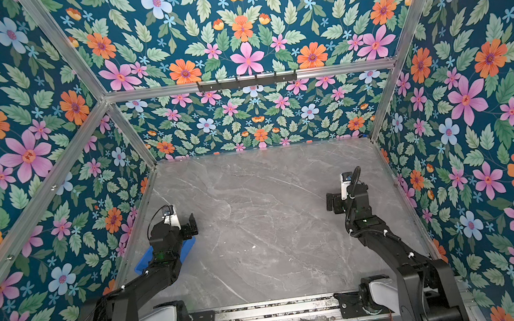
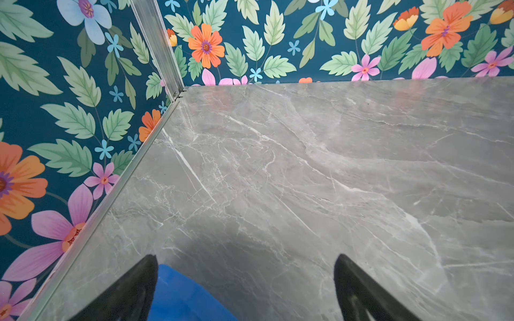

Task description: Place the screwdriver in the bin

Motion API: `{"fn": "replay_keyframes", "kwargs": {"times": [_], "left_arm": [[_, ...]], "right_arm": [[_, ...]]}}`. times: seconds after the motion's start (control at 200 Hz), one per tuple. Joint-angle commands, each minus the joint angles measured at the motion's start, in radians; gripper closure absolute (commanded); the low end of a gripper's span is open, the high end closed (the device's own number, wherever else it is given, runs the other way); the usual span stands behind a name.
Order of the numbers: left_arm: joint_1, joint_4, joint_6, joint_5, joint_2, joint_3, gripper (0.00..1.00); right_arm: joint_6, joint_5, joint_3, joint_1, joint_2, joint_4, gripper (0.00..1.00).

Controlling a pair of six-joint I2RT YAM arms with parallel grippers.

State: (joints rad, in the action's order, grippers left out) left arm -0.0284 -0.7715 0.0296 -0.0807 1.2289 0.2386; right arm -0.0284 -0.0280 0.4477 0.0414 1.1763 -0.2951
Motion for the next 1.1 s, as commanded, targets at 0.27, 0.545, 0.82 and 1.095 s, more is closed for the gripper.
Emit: {"fn": "replay_keyframes", "kwargs": {"times": [0.27,0.545,0.82,1.095], "left_arm": [[-0.002,-0.371,-0.026,-0.029,0.248,0.040,0.00],[-0.001,-0.497,-0.026,-0.043,0.390,0.041,0.00],[-0.001,-0.492,-0.028,-0.045,0.389,0.044,0.00],[-0.001,-0.492,-0.027,-0.047,0.389,0.044,0.00]], "right_arm": [[-0.049,-0.011,-0.099,-0.075,0.127,-0.394,0.01],[-0.022,0.045,-0.134,-0.075,0.250,-0.570,0.01],[-0.022,0.050,-0.130,-0.077,0.262,-0.570,0.01],[-0.019,0.051,-0.130,-0.077,0.262,-0.568,0.01]]}}
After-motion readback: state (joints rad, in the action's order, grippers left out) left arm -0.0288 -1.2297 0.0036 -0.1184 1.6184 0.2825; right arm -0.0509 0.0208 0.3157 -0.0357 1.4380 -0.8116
